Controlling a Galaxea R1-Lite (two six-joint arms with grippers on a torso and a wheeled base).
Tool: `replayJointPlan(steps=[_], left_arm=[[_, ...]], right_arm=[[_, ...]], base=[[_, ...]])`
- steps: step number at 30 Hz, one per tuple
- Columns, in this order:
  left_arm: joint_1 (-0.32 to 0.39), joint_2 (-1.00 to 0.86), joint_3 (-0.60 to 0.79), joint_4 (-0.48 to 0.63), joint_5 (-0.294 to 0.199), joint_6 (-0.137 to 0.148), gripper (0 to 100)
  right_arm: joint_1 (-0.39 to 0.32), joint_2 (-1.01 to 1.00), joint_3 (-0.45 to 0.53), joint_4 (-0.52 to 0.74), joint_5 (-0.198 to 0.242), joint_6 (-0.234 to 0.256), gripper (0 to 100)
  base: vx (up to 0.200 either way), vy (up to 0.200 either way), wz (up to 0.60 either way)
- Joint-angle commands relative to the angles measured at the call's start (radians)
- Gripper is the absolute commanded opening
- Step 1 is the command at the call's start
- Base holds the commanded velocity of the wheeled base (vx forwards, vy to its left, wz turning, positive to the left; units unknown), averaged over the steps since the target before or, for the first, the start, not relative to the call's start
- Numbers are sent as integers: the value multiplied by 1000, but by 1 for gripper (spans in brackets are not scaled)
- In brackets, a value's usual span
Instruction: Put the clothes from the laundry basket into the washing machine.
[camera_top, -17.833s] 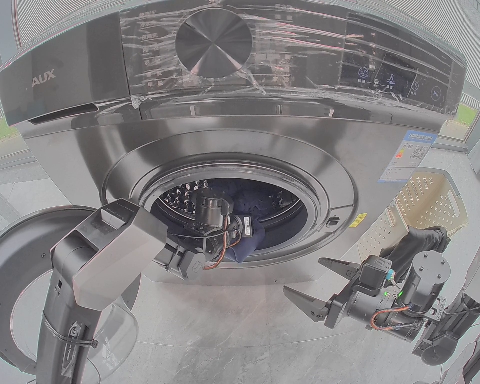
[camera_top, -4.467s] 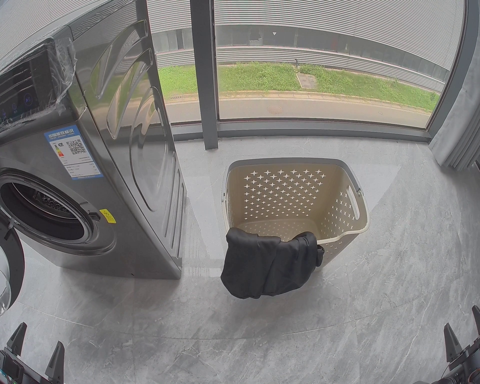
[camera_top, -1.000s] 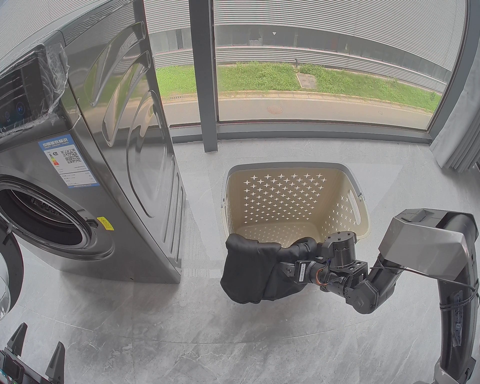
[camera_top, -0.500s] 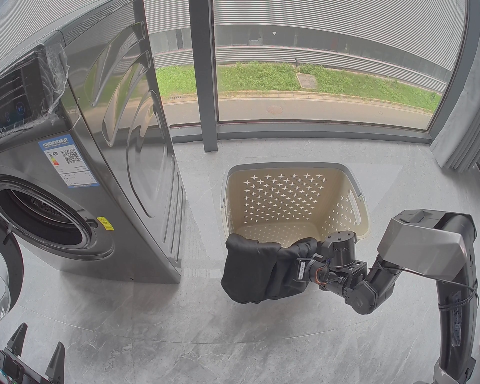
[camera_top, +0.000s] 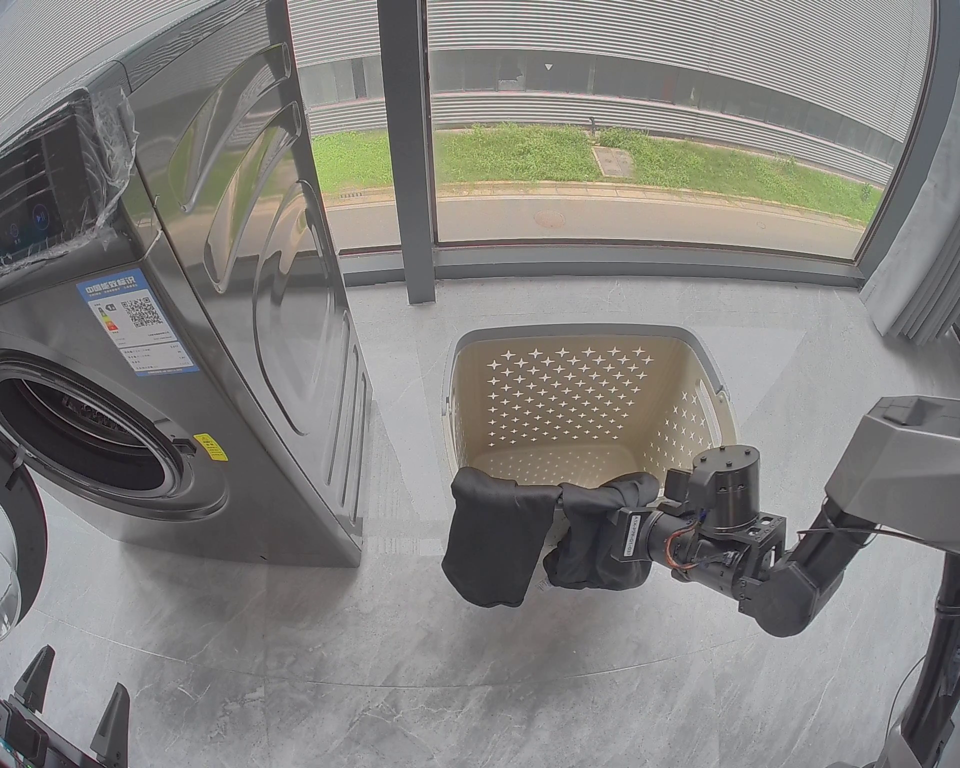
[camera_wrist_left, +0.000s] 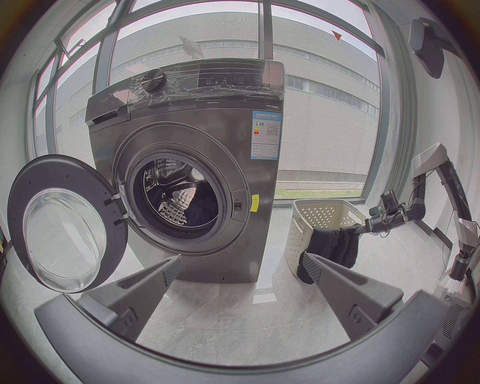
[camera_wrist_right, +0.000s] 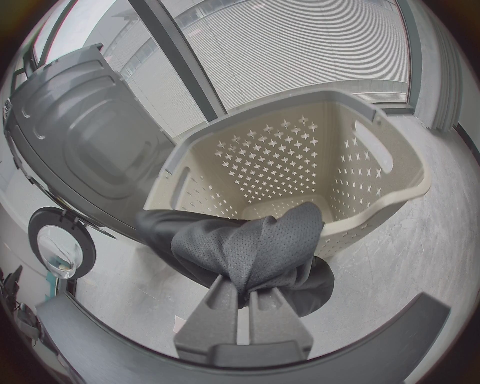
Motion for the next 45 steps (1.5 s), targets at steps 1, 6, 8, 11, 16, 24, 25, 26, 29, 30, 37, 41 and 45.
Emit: replayJointPlan(steps=[1,6,8,11,16,24,25,26,29,30,37,41,45], left_arm=[[0,-15,16,0,0,0,100],[0,-15,16,0,0,0,100],[0,-15,15,0,0,0,100],[0,-13,16,0,0,1,100],[0,-15,15,0,0,7,100],[2,-15,15,-1,-5,21,100],[2,-15,15,-1,-5,20,100],[2,-15,15,-1,-1,12,100],[0,-13,15,0,-1,6,100],[0,-15,16,0,-1,4,100],[0,-13,15,0,-3,14,100],[0,-13,15,0,-5,12,100],[0,-13,15,0,-1,4,100]], right_arm=[[40,-189,64,-4,2,-7,0],[63,-289,104,-6,1,-18,0],[61,-369,112,-3,7,-38,0],[64,-455,116,15,13,-44,0],[104,-692,153,86,29,-76,0],[133,-872,147,152,85,-121,0],[135,-875,147,157,85,-121,0],[133,-889,150,170,90,-121,0],[138,-892,164,164,105,-122,0],[141,-892,167,163,113,-124,0],[165,-898,192,114,160,-129,0],[164,-887,193,112,159,-130,0],[165,-880,192,111,153,-130,0]], base=[[0,0,0],[0,0,0],[0,0,0],[0,0,0],[0,0,0],[0,0,0],[0,0,0],[0,0,0],[0,0,0],[0,0,0],[0,0,0],[0,50,0],[0,200,0]])
